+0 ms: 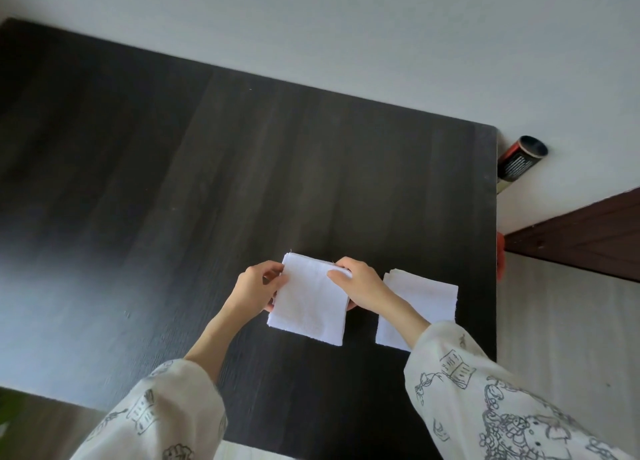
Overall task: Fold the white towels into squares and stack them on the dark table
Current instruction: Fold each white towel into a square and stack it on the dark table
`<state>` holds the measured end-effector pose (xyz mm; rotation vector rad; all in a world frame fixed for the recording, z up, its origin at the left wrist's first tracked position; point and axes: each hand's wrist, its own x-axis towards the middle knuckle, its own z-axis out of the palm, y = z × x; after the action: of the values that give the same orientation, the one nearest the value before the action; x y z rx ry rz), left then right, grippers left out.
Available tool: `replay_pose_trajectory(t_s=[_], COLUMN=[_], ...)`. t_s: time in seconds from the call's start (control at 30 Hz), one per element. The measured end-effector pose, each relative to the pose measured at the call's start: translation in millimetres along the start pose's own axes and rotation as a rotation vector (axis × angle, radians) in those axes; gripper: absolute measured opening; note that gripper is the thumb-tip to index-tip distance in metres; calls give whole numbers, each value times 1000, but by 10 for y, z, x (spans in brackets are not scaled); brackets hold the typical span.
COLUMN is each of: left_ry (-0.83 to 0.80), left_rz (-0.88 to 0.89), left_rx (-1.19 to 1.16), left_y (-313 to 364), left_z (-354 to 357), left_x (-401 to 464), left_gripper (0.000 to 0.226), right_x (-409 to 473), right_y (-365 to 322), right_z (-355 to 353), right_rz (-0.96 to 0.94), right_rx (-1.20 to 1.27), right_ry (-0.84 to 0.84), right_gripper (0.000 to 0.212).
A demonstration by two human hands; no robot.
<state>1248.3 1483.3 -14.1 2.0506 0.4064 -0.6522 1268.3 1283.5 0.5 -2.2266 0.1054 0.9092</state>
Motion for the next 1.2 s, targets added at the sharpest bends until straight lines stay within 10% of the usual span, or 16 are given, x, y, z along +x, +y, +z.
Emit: replay_pose_trajectory(t_s=[0.73,1.2], left_ry=[306,-284], left_rz=[150,599], left_rx=[49,320], left_y=[183,1149], left_z=[92,2037], left_x=[-349,-1814], left_gripper=[27,25], right_x=[-414,-2957], right_y=[190,1657], right_z=[51,-221], right_rz=[17,130], right_rx=[-43,512], right_ry=[377,775], right_gripper=[45,32])
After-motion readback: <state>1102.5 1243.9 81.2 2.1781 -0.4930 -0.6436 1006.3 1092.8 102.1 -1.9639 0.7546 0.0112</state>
